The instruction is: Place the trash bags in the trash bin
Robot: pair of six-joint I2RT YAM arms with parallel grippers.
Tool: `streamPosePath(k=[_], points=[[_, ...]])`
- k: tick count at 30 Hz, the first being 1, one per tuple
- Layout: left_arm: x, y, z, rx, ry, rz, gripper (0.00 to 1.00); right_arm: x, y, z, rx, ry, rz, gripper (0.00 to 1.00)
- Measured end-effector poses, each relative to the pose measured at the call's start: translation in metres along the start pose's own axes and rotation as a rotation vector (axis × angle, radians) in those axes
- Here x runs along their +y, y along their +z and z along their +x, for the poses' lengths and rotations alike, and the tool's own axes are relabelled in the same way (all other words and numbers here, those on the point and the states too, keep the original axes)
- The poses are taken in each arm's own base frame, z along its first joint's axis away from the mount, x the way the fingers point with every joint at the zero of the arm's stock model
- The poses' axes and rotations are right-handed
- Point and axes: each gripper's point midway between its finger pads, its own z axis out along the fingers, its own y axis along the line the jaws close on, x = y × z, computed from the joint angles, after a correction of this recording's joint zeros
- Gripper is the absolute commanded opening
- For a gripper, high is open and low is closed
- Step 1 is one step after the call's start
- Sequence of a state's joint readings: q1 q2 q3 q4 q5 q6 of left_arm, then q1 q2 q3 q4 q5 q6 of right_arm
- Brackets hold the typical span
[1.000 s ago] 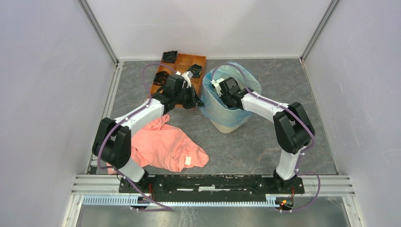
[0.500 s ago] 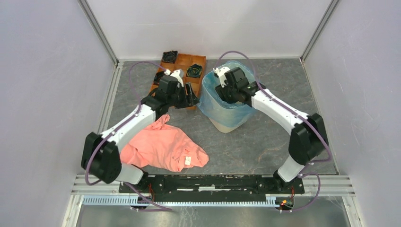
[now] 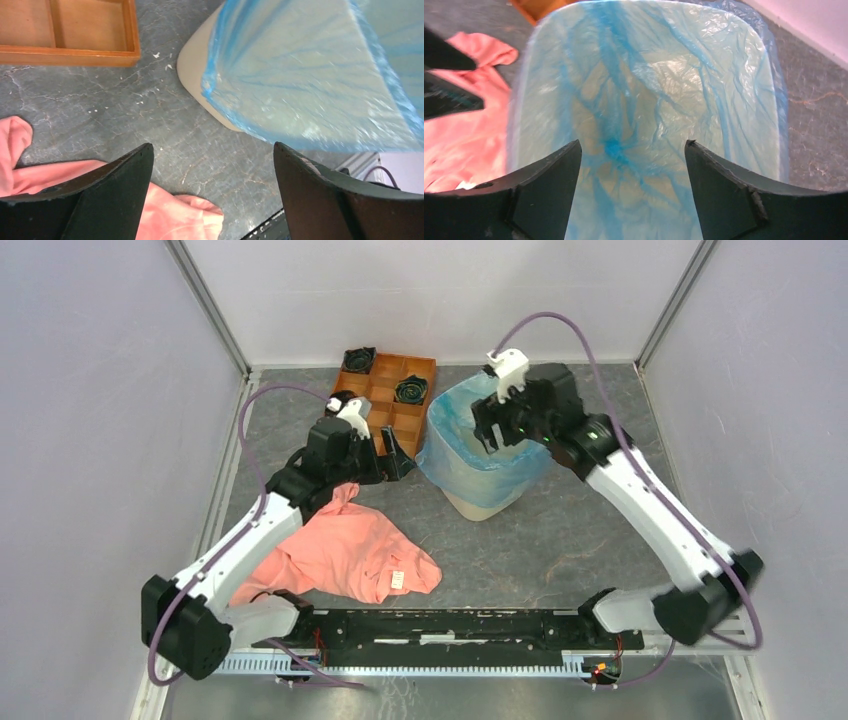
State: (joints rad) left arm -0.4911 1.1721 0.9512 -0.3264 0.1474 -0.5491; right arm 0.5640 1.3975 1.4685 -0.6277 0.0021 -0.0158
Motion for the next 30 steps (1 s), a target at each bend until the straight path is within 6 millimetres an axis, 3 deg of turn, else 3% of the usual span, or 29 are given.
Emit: streamPosePath(k=[1, 5, 8, 11, 14, 18, 20, 24, 30], points=[[-0.004, -0.005, 0.000, -0.002, 0.002, 0.020, 0.98, 0.003, -0.012, -0.004, -0.028, 0.002, -0.018, 0.98], [-0.017, -0.025, 0.002, -0.015, 0.010, 0.091, 1.00, 0.030, -0.084, -0.006, -0.173, 0.005, -0.142, 0.98], [-0.026, -0.041, 0.001, -0.034, 0.018, 0.137, 1.00, 0.050, -0.128, 0.013, -0.235, 0.011, -0.237, 0.98], [-0.034, -0.054, -0.002, -0.063, 0.029, 0.175, 1.00, 0.062, -0.144, 0.041, -0.234, 0.027, -0.296, 0.98], [-0.038, -0.068, -0.004, -0.097, 0.036, 0.198, 1.00, 0.077, -0.130, 0.095, -0.145, 0.076, -0.363, 0.98], [-0.040, -0.080, -0.004, -0.128, 0.023, 0.218, 1.00, 0.088, -0.090, 0.187, 0.065, 0.186, -0.359, 0.98], [-0.041, -0.084, -0.004, -0.137, 0.015, 0.224, 1.00, 0.090, -0.076, 0.211, 0.098, 0.229, -0.343, 0.98], [-0.041, -0.088, -0.003, -0.147, 0.010, 0.227, 1.00, 0.099, -0.045, 0.241, 0.087, 0.303, -0.300, 0.98], [-0.037, -0.086, -0.003, -0.147, 0.004, 0.204, 1.00, 0.099, 0.000, 0.257, 0.001, 0.463, -0.172, 0.98]])
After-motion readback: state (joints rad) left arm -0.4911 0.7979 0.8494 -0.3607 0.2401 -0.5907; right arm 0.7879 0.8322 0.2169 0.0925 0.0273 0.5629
